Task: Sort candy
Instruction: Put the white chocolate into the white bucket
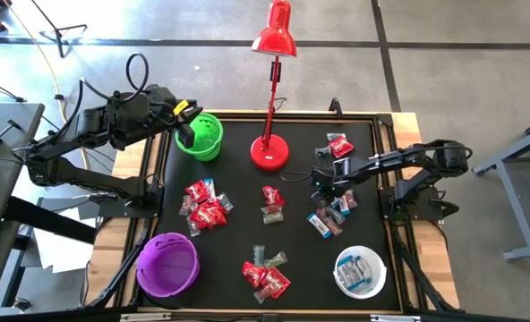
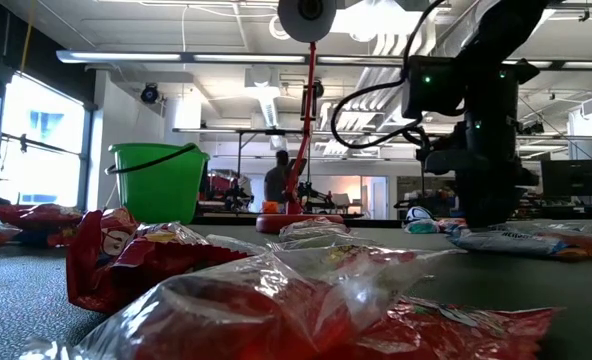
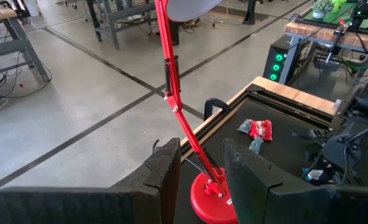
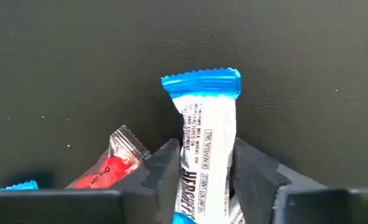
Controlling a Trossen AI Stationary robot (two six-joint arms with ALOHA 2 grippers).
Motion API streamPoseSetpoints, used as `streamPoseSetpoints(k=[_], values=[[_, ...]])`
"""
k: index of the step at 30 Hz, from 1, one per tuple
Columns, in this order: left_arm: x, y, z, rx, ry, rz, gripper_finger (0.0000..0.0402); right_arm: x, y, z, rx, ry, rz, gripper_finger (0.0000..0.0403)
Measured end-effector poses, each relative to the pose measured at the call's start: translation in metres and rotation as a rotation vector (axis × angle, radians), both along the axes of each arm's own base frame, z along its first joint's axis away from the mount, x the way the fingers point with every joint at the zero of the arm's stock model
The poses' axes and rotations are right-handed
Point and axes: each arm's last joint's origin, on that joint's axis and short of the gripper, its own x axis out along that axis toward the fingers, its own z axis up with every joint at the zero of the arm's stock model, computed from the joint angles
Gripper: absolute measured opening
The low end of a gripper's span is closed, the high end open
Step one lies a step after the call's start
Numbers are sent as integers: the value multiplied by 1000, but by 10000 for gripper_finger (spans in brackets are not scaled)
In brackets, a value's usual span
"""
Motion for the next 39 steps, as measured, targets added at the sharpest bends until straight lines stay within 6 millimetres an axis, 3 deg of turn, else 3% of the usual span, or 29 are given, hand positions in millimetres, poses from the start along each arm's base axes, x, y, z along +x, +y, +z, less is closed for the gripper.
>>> streamPoseSetpoints(k=[9,19,29,39], values=[[0,0,0,-1,3,0,106,-2,2,2,71,-6,5,20],[0,0,-1,-2,6,0,106,-6,5,15,141,-62,-26,23],[0,0,-1,-2,6,0,106,-13,13,59,212,-317,-120,23],[0,0,-1,4,16,-2,106,-16,57,111,442,-687,-60,23]])
